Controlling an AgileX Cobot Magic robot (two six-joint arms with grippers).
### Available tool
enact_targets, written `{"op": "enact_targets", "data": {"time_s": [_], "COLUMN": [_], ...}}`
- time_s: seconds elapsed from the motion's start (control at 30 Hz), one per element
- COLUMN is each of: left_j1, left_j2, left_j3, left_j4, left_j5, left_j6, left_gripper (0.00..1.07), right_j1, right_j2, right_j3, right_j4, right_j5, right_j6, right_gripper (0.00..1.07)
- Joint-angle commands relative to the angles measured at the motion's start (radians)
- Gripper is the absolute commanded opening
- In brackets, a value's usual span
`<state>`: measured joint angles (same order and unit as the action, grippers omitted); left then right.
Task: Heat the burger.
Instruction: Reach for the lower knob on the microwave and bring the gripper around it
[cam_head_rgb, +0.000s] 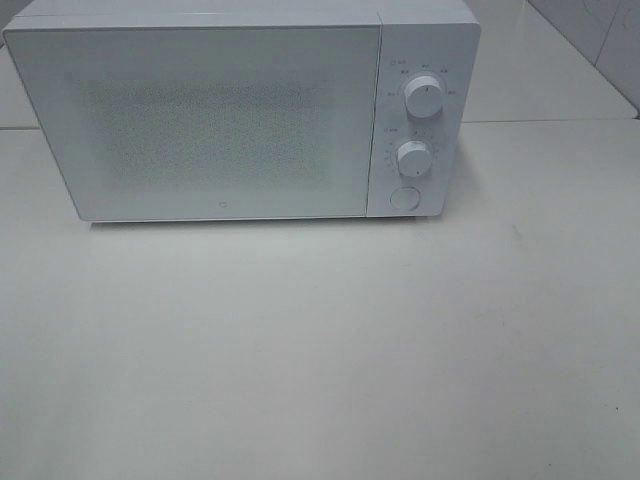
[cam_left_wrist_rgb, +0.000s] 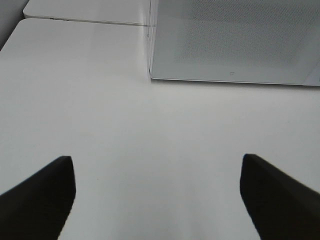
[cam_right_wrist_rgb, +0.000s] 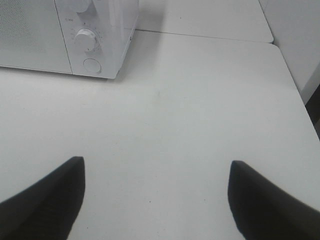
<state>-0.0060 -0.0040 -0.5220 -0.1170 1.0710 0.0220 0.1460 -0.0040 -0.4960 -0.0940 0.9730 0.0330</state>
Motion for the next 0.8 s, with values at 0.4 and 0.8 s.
{"op": "enact_targets", "data": {"time_s": [0.4,0.8], "left_j1": [0.000,0.000], "left_j2": [-0.023,-0.023], "left_j3": [0.005,0.005], "left_j4": [-0.011,-0.011], "left_j5": [0.001,0.001], "left_j6": [0.002,0.002], "left_gripper": [0.82,0.82], "right_j1": [-0.003,-0.003], "right_j2": [-0.025,-0.025], "right_j3": [0.002,0.002], "right_j4": [-0.003,-0.003], "right_j5": [-0.013,-0.015], "right_j6": [0.006,0.006], "right_gripper": [0.75,0.75]}}
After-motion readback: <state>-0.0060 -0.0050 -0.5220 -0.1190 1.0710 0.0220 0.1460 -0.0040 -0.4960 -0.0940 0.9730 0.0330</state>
